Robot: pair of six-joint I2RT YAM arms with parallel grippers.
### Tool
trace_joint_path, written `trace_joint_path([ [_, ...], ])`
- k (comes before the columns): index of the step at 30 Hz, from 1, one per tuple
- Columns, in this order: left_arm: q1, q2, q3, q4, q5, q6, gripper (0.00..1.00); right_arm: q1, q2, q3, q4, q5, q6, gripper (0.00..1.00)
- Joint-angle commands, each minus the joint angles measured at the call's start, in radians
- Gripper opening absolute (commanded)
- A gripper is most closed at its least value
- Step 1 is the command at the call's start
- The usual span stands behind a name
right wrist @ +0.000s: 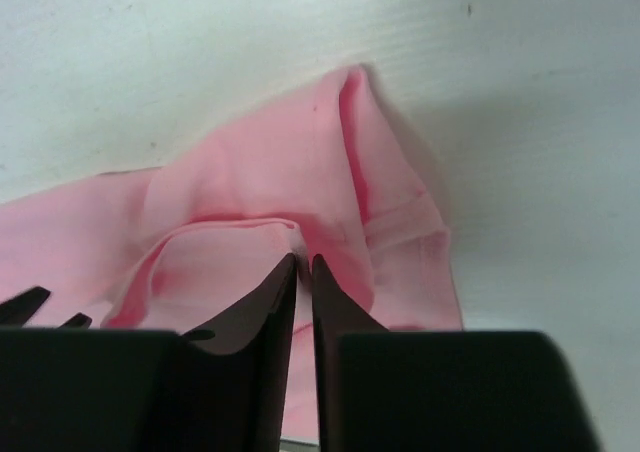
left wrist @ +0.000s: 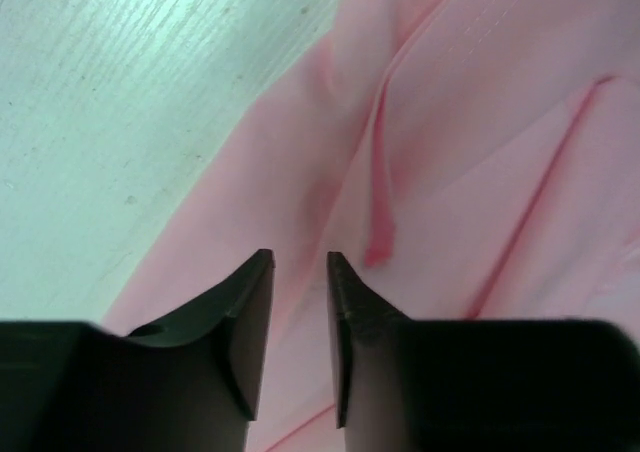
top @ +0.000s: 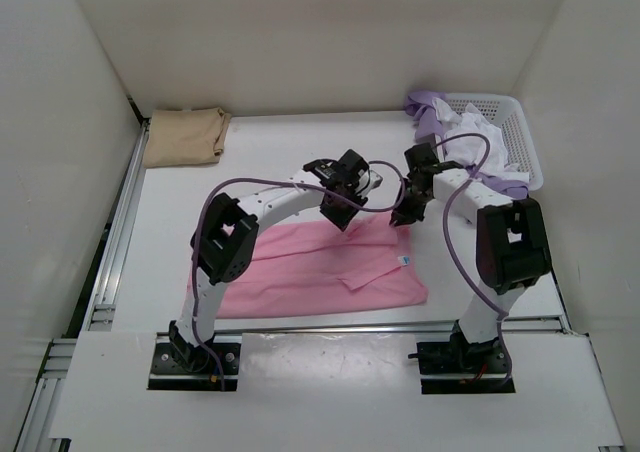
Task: Fold and stack the t-shirts
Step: Fold the other side of the tshirt into a rectangle
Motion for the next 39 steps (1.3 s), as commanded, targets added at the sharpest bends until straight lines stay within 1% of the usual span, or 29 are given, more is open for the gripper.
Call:
trace_joint_path([
  [1, 0.004, 0.006, 0.032, -0.006, -0.037, -0.003, 0.46, -0.006, 0.023, 0.053, -0.024, 0.025, -0.023, 0.26],
  [2, 0.004, 0.006, 0.032, -0.006, -0.056, -0.003, 0.54, -0.006, 0.023, 0.064, -0.033, 0.038, -0.023, 0.41],
  [4, 0.014, 0.006, 0.032, -0.006, -0.115, -0.003, 0.54, -0.006, 0.008, 0.075, -0.033, 0.06, -0.023, 0.49],
  [6, 0.03, -0.029, 0.032, -0.006, -0.139, -0.003, 0.57, -0.006, -0.026, 0.075, -0.033, 0.071, -0.035, 0.49],
  [7, 0.052, -0.041, 0.032, -0.006, -0.16, -0.003, 0.6, -0.006, -0.04, 0.075, -0.033, 0.081, -0.035, 0.49],
  [11, 0.096, -0.109, 0.021, -0.006, -0.169, -0.003, 0.61, -0.006, -0.107, 0.01, -0.043, 0.106, -0.035, 0.5],
  [13, 0.096, -0.13, 0.012, -0.03, -0.131, -0.003, 0.61, -0.006, -0.129, -0.029, -0.043, 0.106, -0.035, 0.46],
  [14, 0.071, -0.13, 0.012, -0.041, -0.084, -0.003, 0.61, 0.007, -0.143, -0.039, -0.043, 0.106, -0.035, 0.43],
  [15, 0.053, -0.139, 0.023, -0.041, -0.067, -0.003, 0.61, 0.007, -0.153, -0.048, -0.043, 0.106, -0.026, 0.4],
  [16, 0.031, -0.139, 0.023, -0.053, -0.053, -0.003, 0.61, 0.007, -0.154, -0.059, -0.043, 0.106, -0.014, 0.31],
  [18, -0.033, -0.139, 0.014, -0.073, 0.036, -0.003, 0.61, 0.007, -0.164, -0.095, -0.029, 0.08, 0.032, 0.17],
  [19, -0.05, -0.139, 0.014, -0.073, 0.077, -0.003, 0.61, -0.01, -0.164, -0.112, -0.007, 0.004, 0.045, 0.07],
  [20, -0.064, -0.126, 0.014, -0.084, 0.156, -0.003, 0.61, -0.021, -0.152, -0.135, 0.04, -0.038, 0.057, 0.03],
  [21, -0.082, -0.126, 0.014, -0.084, 0.188, -0.003, 0.61, -0.032, -0.143, -0.135, 0.06, -0.073, 0.068, 0.0],
  [23, -0.096, -0.078, 0.037, -0.084, 0.225, -0.003, 0.61, -0.032, -0.108, -0.125, 0.083, -0.11, 0.088, 0.0],
  [26, -0.105, -0.012, 0.077, -0.093, 0.225, -0.003, 0.61, -0.032, -0.071, -0.106, 0.094, -0.147, 0.088, 0.0],
  [30, -0.105, 0.039, 0.104, -0.093, 0.102, -0.003, 0.6, -0.032, -0.058, -0.106, 0.094, -0.135, 0.097, 0.0],
  [35, -0.085, 0.048, 0.113, -0.084, 0.073, -0.003, 0.58, -0.041, 0.003, -0.129, 0.094, -0.124, 0.111, 0.0],
  [39, -0.059, 0.069, 0.104, -0.084, 0.062, -0.003, 0.58, -0.05, 0.012, -0.149, 0.094, -0.124, 0.121, 0.0],
])
